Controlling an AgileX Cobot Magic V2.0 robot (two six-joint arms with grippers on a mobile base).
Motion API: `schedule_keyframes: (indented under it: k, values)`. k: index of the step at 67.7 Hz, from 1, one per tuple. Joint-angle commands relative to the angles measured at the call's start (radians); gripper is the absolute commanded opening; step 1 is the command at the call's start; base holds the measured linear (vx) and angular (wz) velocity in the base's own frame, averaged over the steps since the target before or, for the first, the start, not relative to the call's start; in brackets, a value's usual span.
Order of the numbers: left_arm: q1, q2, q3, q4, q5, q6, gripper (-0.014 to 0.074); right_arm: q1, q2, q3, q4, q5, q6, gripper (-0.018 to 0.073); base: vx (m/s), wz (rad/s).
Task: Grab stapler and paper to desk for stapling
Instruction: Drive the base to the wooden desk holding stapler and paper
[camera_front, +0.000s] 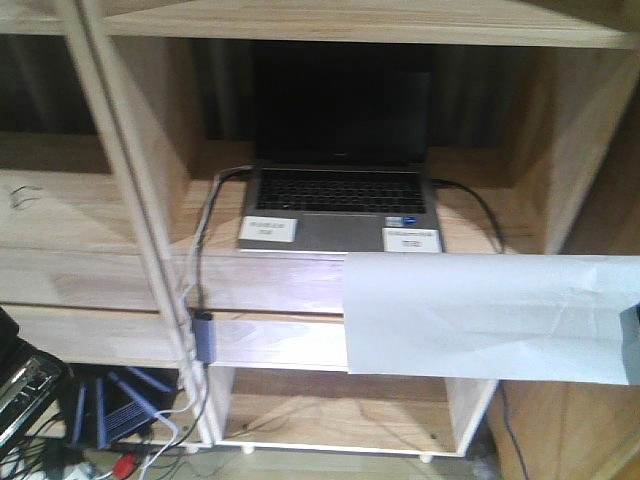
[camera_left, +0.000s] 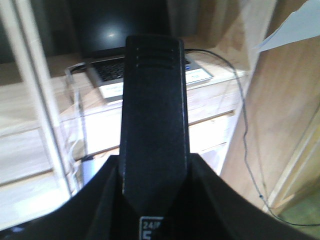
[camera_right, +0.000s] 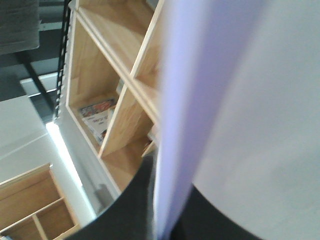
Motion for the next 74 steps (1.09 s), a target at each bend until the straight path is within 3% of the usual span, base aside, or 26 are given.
schedule_keyframes:
  k: [1, 74]
  values:
    - [-0.008, 0.008, -0.031, -0.023, -0.116, -0.002, -0.0006, 0.000, 0.004, 0.025, 0.019, -0.115, -0.011, -0.0006, -0.06, 0.30]
    - [-0.008, 0.008, -0.031, -0.023, -0.116, -0.002, -0.0006, 0.000, 0.004, 0.025, 0.019, -0.119, -0.011, -0.0006, -0.01, 0.54]
